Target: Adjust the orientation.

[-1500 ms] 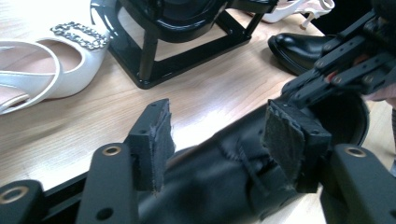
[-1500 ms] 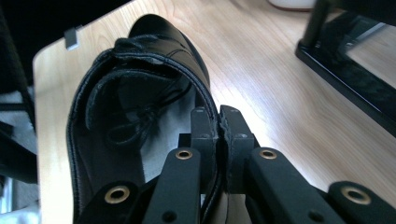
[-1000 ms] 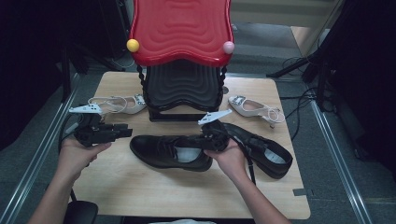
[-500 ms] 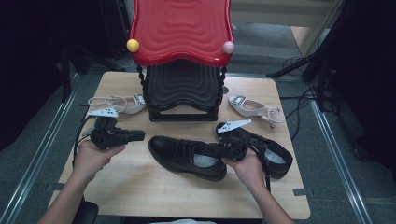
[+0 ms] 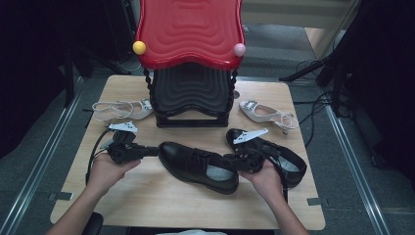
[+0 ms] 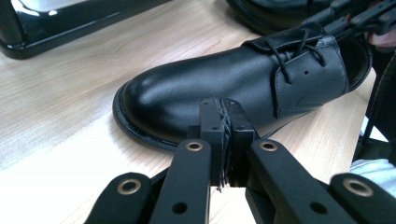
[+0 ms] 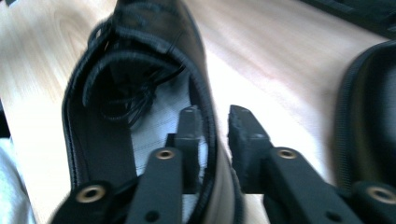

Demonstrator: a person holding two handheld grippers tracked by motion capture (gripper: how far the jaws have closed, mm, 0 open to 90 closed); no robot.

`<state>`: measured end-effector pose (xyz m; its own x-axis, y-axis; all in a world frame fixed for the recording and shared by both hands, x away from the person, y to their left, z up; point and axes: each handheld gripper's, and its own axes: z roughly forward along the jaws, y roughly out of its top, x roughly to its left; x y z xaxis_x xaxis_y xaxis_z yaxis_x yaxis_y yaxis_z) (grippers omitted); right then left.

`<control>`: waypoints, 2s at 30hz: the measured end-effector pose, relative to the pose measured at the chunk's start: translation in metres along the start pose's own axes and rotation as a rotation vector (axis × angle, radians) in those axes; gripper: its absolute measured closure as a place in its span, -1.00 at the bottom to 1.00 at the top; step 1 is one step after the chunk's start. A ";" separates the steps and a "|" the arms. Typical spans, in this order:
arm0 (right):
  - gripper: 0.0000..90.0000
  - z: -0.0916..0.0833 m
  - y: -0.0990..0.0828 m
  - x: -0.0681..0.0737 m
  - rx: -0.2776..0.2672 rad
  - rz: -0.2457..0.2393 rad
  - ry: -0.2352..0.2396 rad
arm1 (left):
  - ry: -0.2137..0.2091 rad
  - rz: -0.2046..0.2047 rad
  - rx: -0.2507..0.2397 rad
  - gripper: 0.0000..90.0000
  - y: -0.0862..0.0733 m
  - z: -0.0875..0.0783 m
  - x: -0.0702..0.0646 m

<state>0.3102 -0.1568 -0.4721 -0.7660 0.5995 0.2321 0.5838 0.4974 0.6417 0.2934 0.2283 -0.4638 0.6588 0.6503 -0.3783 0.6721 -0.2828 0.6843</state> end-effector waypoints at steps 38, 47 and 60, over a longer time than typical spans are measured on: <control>1.00 -0.007 -0.008 0.006 0.031 -0.010 -0.021 | -0.015 0.010 0.186 0.97 -0.015 0.076 -0.027; 1.00 -0.013 -0.016 0.015 0.048 0.023 -0.026 | -0.005 -0.020 0.183 0.97 -0.005 0.086 -0.027; 1.00 -0.007 -0.013 0.005 0.009 0.042 -0.100 | -0.033 -0.042 0.134 0.97 0.015 0.097 -0.023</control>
<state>0.2975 -0.1647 -0.4741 -0.7101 0.6797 0.1841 0.6177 0.4758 0.6261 0.3209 0.1402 -0.5054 0.6382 0.6407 -0.4269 0.7372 -0.3488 0.5786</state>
